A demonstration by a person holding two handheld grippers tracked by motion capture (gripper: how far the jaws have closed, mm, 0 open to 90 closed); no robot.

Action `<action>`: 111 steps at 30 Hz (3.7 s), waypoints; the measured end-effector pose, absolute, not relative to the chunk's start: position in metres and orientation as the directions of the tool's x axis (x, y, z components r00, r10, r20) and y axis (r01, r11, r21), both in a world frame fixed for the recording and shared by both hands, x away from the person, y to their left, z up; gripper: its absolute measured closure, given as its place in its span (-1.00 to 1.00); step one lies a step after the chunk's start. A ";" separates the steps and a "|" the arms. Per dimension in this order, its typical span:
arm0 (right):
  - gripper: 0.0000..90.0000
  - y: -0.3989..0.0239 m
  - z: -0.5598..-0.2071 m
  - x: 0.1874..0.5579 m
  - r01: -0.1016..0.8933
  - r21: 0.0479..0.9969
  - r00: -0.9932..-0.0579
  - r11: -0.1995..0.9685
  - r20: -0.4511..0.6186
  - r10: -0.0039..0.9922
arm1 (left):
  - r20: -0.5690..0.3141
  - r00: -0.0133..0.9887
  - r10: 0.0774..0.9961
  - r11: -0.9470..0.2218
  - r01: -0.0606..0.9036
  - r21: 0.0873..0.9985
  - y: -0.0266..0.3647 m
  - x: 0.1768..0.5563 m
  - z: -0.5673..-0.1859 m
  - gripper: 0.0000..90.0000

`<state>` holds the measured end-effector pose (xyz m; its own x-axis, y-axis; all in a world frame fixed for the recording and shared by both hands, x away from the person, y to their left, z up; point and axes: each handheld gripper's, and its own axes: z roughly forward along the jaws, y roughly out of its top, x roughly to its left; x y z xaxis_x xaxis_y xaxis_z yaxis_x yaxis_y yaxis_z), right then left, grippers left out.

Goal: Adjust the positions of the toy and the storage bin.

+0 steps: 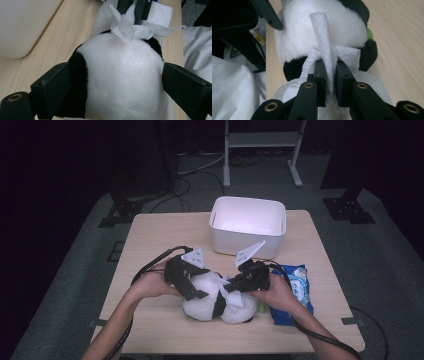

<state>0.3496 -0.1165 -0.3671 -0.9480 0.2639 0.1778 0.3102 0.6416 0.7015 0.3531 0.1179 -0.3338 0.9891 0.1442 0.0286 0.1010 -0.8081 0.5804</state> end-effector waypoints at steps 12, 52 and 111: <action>0.79 -0.117 -0.369 0.328 0.292 0.693 -0.956 0.659 0.182 0.232 | -0.062 0.990 0.127 -0.773 0.138 0.619 0.127 0.349 -0.342 -0.87; 0.76 -0.144 -0.346 0.330 0.305 0.652 -0.939 0.694 0.084 0.334 | 0.049 0.997 0.059 -0.728 0.009 0.685 0.134 0.324 -0.354 -0.70; 0.76 -0.114 -0.342 0.346 0.293 0.639 -0.950 0.711 0.112 0.291 | 0.057 0.997 0.046 -0.728 -0.005 0.686 0.124 0.326 -0.353 -0.73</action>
<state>0.3457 -0.1142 -0.3420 -0.9501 0.2914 0.1116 0.2932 0.7114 0.6387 0.3261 0.1245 -0.3527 0.9973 0.0465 0.0567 -0.0051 -0.7277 0.6858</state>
